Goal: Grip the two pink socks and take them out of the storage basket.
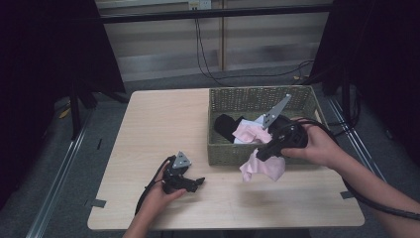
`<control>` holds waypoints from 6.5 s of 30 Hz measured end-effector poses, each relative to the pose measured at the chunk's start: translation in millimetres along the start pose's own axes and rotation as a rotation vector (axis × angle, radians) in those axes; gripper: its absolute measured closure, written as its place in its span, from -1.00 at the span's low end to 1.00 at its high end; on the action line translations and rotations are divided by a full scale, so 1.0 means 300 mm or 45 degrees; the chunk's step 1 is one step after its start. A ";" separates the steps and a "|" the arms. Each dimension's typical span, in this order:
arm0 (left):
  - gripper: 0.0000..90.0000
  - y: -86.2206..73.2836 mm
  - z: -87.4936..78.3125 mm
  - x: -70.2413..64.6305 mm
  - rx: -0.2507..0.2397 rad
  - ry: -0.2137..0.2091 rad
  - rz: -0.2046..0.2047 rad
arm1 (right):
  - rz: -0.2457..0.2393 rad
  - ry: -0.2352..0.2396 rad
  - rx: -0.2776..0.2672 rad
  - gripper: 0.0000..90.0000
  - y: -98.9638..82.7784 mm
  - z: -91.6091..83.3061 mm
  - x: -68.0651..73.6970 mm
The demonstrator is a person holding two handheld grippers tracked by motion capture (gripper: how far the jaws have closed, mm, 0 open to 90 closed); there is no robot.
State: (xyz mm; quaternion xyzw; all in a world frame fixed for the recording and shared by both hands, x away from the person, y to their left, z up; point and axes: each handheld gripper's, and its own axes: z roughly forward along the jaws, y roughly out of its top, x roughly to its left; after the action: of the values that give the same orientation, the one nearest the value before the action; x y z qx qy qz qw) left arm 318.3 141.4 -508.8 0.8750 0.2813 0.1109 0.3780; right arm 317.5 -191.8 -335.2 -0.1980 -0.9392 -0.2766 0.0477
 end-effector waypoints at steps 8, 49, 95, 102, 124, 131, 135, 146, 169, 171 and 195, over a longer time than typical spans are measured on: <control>-0.65 0.000 0.000 0.000 0.000 0.000 0.000 | -0.003 0.018 0.051 0.92 -0.017 0.071 0.002; -0.65 0.000 0.002 -0.002 -0.012 0.002 -0.013 | 0.212 -0.186 -0.004 0.21 0.037 0.021 -0.253; -0.65 0.000 0.002 -0.002 -0.011 0.001 -0.015 | 0.453 -0.259 0.169 0.87 0.005 0.223 -0.468; -0.65 0.000 0.002 -0.002 -0.012 0.001 -0.014 | 0.429 -0.265 0.123 0.87 0.013 0.137 -0.441; -0.65 0.000 0.001 -0.001 -0.010 0.004 -0.008 | 0.313 -0.262 0.078 0.86 0.066 -0.097 -0.319; -0.65 0.000 0.001 -0.001 -0.009 0.004 -0.007 | 0.271 -0.247 0.097 0.86 0.081 -0.120 -0.277; -0.65 0.000 0.001 -0.001 -0.009 0.004 -0.007 | 0.244 -0.235 0.095 0.86 0.087 -0.129 -0.259; -0.65 0.000 0.001 -0.001 -0.009 0.004 -0.007 | 0.193 -0.206 0.065 0.86 0.097 -0.154 -0.192; -0.65 0.000 0.001 -0.001 -0.011 0.004 -0.007 | 0.104 -0.131 -0.016 0.86 0.049 -0.204 -0.078; -0.65 0.000 0.002 -0.002 -0.012 0.001 -0.014 | 0.098 -0.128 -0.019 0.86 0.047 -0.205 -0.071; -0.65 0.000 0.000 0.000 0.000 0.000 0.000 | -0.002 -0.019 0.035 0.85 0.038 -0.065 0.024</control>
State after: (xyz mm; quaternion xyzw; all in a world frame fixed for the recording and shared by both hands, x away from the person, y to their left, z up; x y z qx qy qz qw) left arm 318.3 141.4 -508.8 0.8751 0.2813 0.1108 0.3779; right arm 315.0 -191.2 -311.6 -0.1988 -0.9434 -0.2620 0.0432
